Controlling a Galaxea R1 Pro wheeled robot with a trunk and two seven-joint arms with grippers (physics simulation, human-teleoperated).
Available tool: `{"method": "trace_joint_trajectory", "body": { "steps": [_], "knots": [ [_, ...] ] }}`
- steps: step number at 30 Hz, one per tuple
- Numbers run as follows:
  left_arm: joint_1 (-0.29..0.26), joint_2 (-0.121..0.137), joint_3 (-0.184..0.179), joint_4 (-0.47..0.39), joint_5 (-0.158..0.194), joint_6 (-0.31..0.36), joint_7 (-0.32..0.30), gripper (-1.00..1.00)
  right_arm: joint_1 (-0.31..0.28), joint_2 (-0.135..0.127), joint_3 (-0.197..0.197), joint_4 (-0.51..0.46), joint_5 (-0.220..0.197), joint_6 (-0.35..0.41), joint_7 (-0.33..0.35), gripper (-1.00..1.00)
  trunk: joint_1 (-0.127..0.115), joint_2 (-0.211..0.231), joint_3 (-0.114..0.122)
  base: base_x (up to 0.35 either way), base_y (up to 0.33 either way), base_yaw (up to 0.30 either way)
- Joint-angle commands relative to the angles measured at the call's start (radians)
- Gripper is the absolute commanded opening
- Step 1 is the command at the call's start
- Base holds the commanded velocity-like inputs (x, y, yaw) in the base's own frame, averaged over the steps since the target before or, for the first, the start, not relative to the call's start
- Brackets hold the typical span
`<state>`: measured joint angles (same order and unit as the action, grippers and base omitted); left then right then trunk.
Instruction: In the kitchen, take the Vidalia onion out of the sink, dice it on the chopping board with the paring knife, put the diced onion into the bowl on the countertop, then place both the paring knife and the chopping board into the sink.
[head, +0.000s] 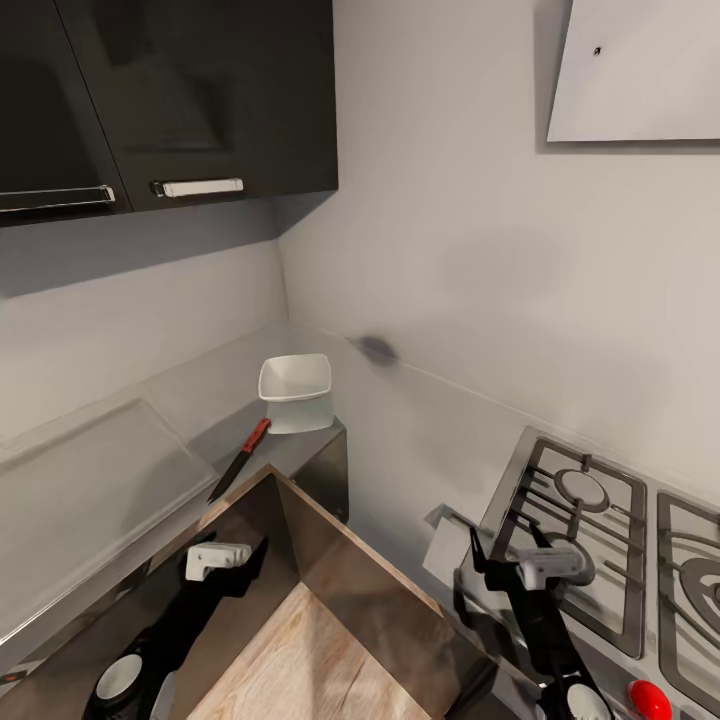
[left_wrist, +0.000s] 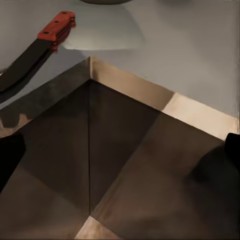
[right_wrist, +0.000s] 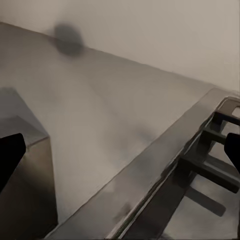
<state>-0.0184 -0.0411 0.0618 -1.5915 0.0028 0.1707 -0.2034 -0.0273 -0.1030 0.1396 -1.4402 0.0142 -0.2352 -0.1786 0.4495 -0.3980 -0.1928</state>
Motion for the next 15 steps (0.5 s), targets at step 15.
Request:
{"method": "trace_joint_trajectory", "body": {
  "steps": [15],
  "knots": [
    [-0.085, 0.004, 0.003, -0.002, 0.0, 0.091, -0.013, 1.0, -0.085, 0.022, 0.057, -0.013, 0.0, 0.083, -0.002, 1.0, 0.001, -0.002, -0.002, 0.0, 0.0, 0.0]
  ]
}}
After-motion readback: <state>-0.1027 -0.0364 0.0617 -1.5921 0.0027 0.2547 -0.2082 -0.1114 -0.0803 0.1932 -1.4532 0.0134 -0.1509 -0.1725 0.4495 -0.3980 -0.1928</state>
